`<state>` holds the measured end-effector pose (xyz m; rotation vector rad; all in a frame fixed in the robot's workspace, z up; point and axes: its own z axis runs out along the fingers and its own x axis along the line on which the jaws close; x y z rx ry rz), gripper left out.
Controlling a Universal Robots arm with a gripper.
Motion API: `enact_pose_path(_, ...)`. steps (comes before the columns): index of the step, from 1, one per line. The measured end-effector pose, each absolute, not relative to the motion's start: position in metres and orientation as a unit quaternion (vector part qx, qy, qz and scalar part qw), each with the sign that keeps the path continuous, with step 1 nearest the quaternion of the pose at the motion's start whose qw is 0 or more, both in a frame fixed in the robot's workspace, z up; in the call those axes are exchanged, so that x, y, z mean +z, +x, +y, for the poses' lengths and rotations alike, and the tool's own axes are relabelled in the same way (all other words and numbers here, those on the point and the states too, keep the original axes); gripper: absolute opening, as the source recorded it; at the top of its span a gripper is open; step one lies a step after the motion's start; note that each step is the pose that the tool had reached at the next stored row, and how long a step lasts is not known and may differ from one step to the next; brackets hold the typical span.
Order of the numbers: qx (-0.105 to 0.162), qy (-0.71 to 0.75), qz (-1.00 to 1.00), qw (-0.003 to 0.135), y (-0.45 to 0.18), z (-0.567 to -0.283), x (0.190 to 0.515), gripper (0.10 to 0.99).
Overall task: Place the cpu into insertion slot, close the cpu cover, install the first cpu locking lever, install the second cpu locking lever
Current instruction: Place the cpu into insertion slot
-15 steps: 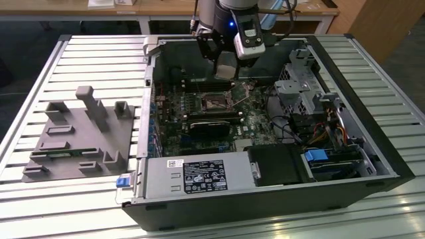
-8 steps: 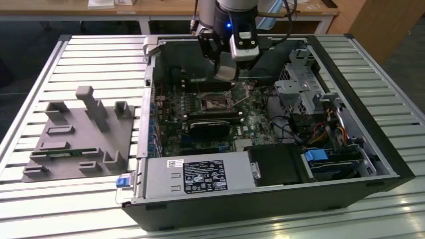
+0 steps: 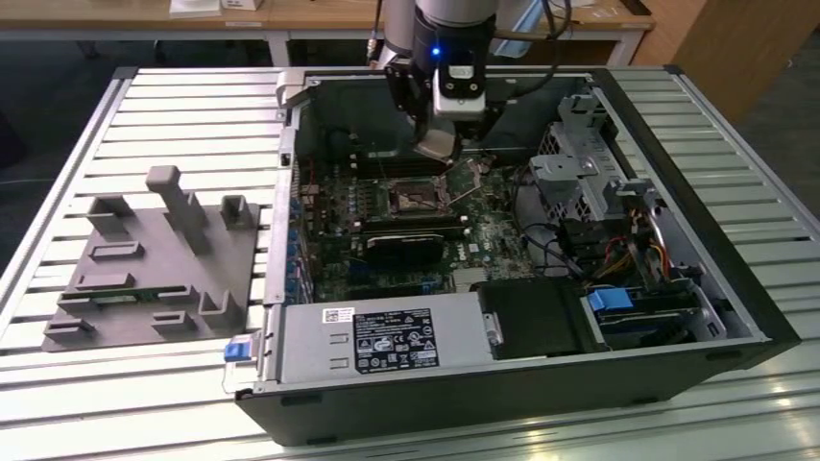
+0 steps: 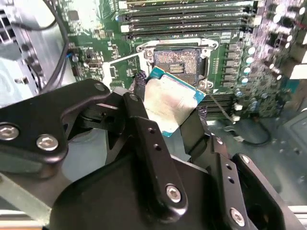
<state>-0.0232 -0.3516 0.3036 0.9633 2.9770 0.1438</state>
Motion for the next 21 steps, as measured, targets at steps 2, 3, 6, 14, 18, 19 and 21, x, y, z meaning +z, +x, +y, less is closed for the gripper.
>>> enact_pose_path(2,0.046,0.325,0.945,0.006,-0.0232,-0.3516,0.3028,0.541)
enact_pose_path(3,0.046,0.334,0.941,0.006,-0.0232,-0.3516,0.3023,0.541)
enact_pose_path(6,0.046,0.359,0.932,0.007,-0.0232,-0.3516,0.3010,0.541)
enact_pose_path(14,0.045,0.426,0.904,0.010,-0.0232,-0.3516,0.2975,0.541)
enact_pose_path(18,0.045,0.459,0.887,0.012,-0.0232,-0.3516,0.2959,0.541)
enact_pose_path(19,0.044,0.467,0.883,0.013,-0.0232,-0.3516,0.2955,0.541)
enact_pose_path(21,0.044,0.482,0.875,0.013,-0.0232,-0.3516,0.2946,0.541)
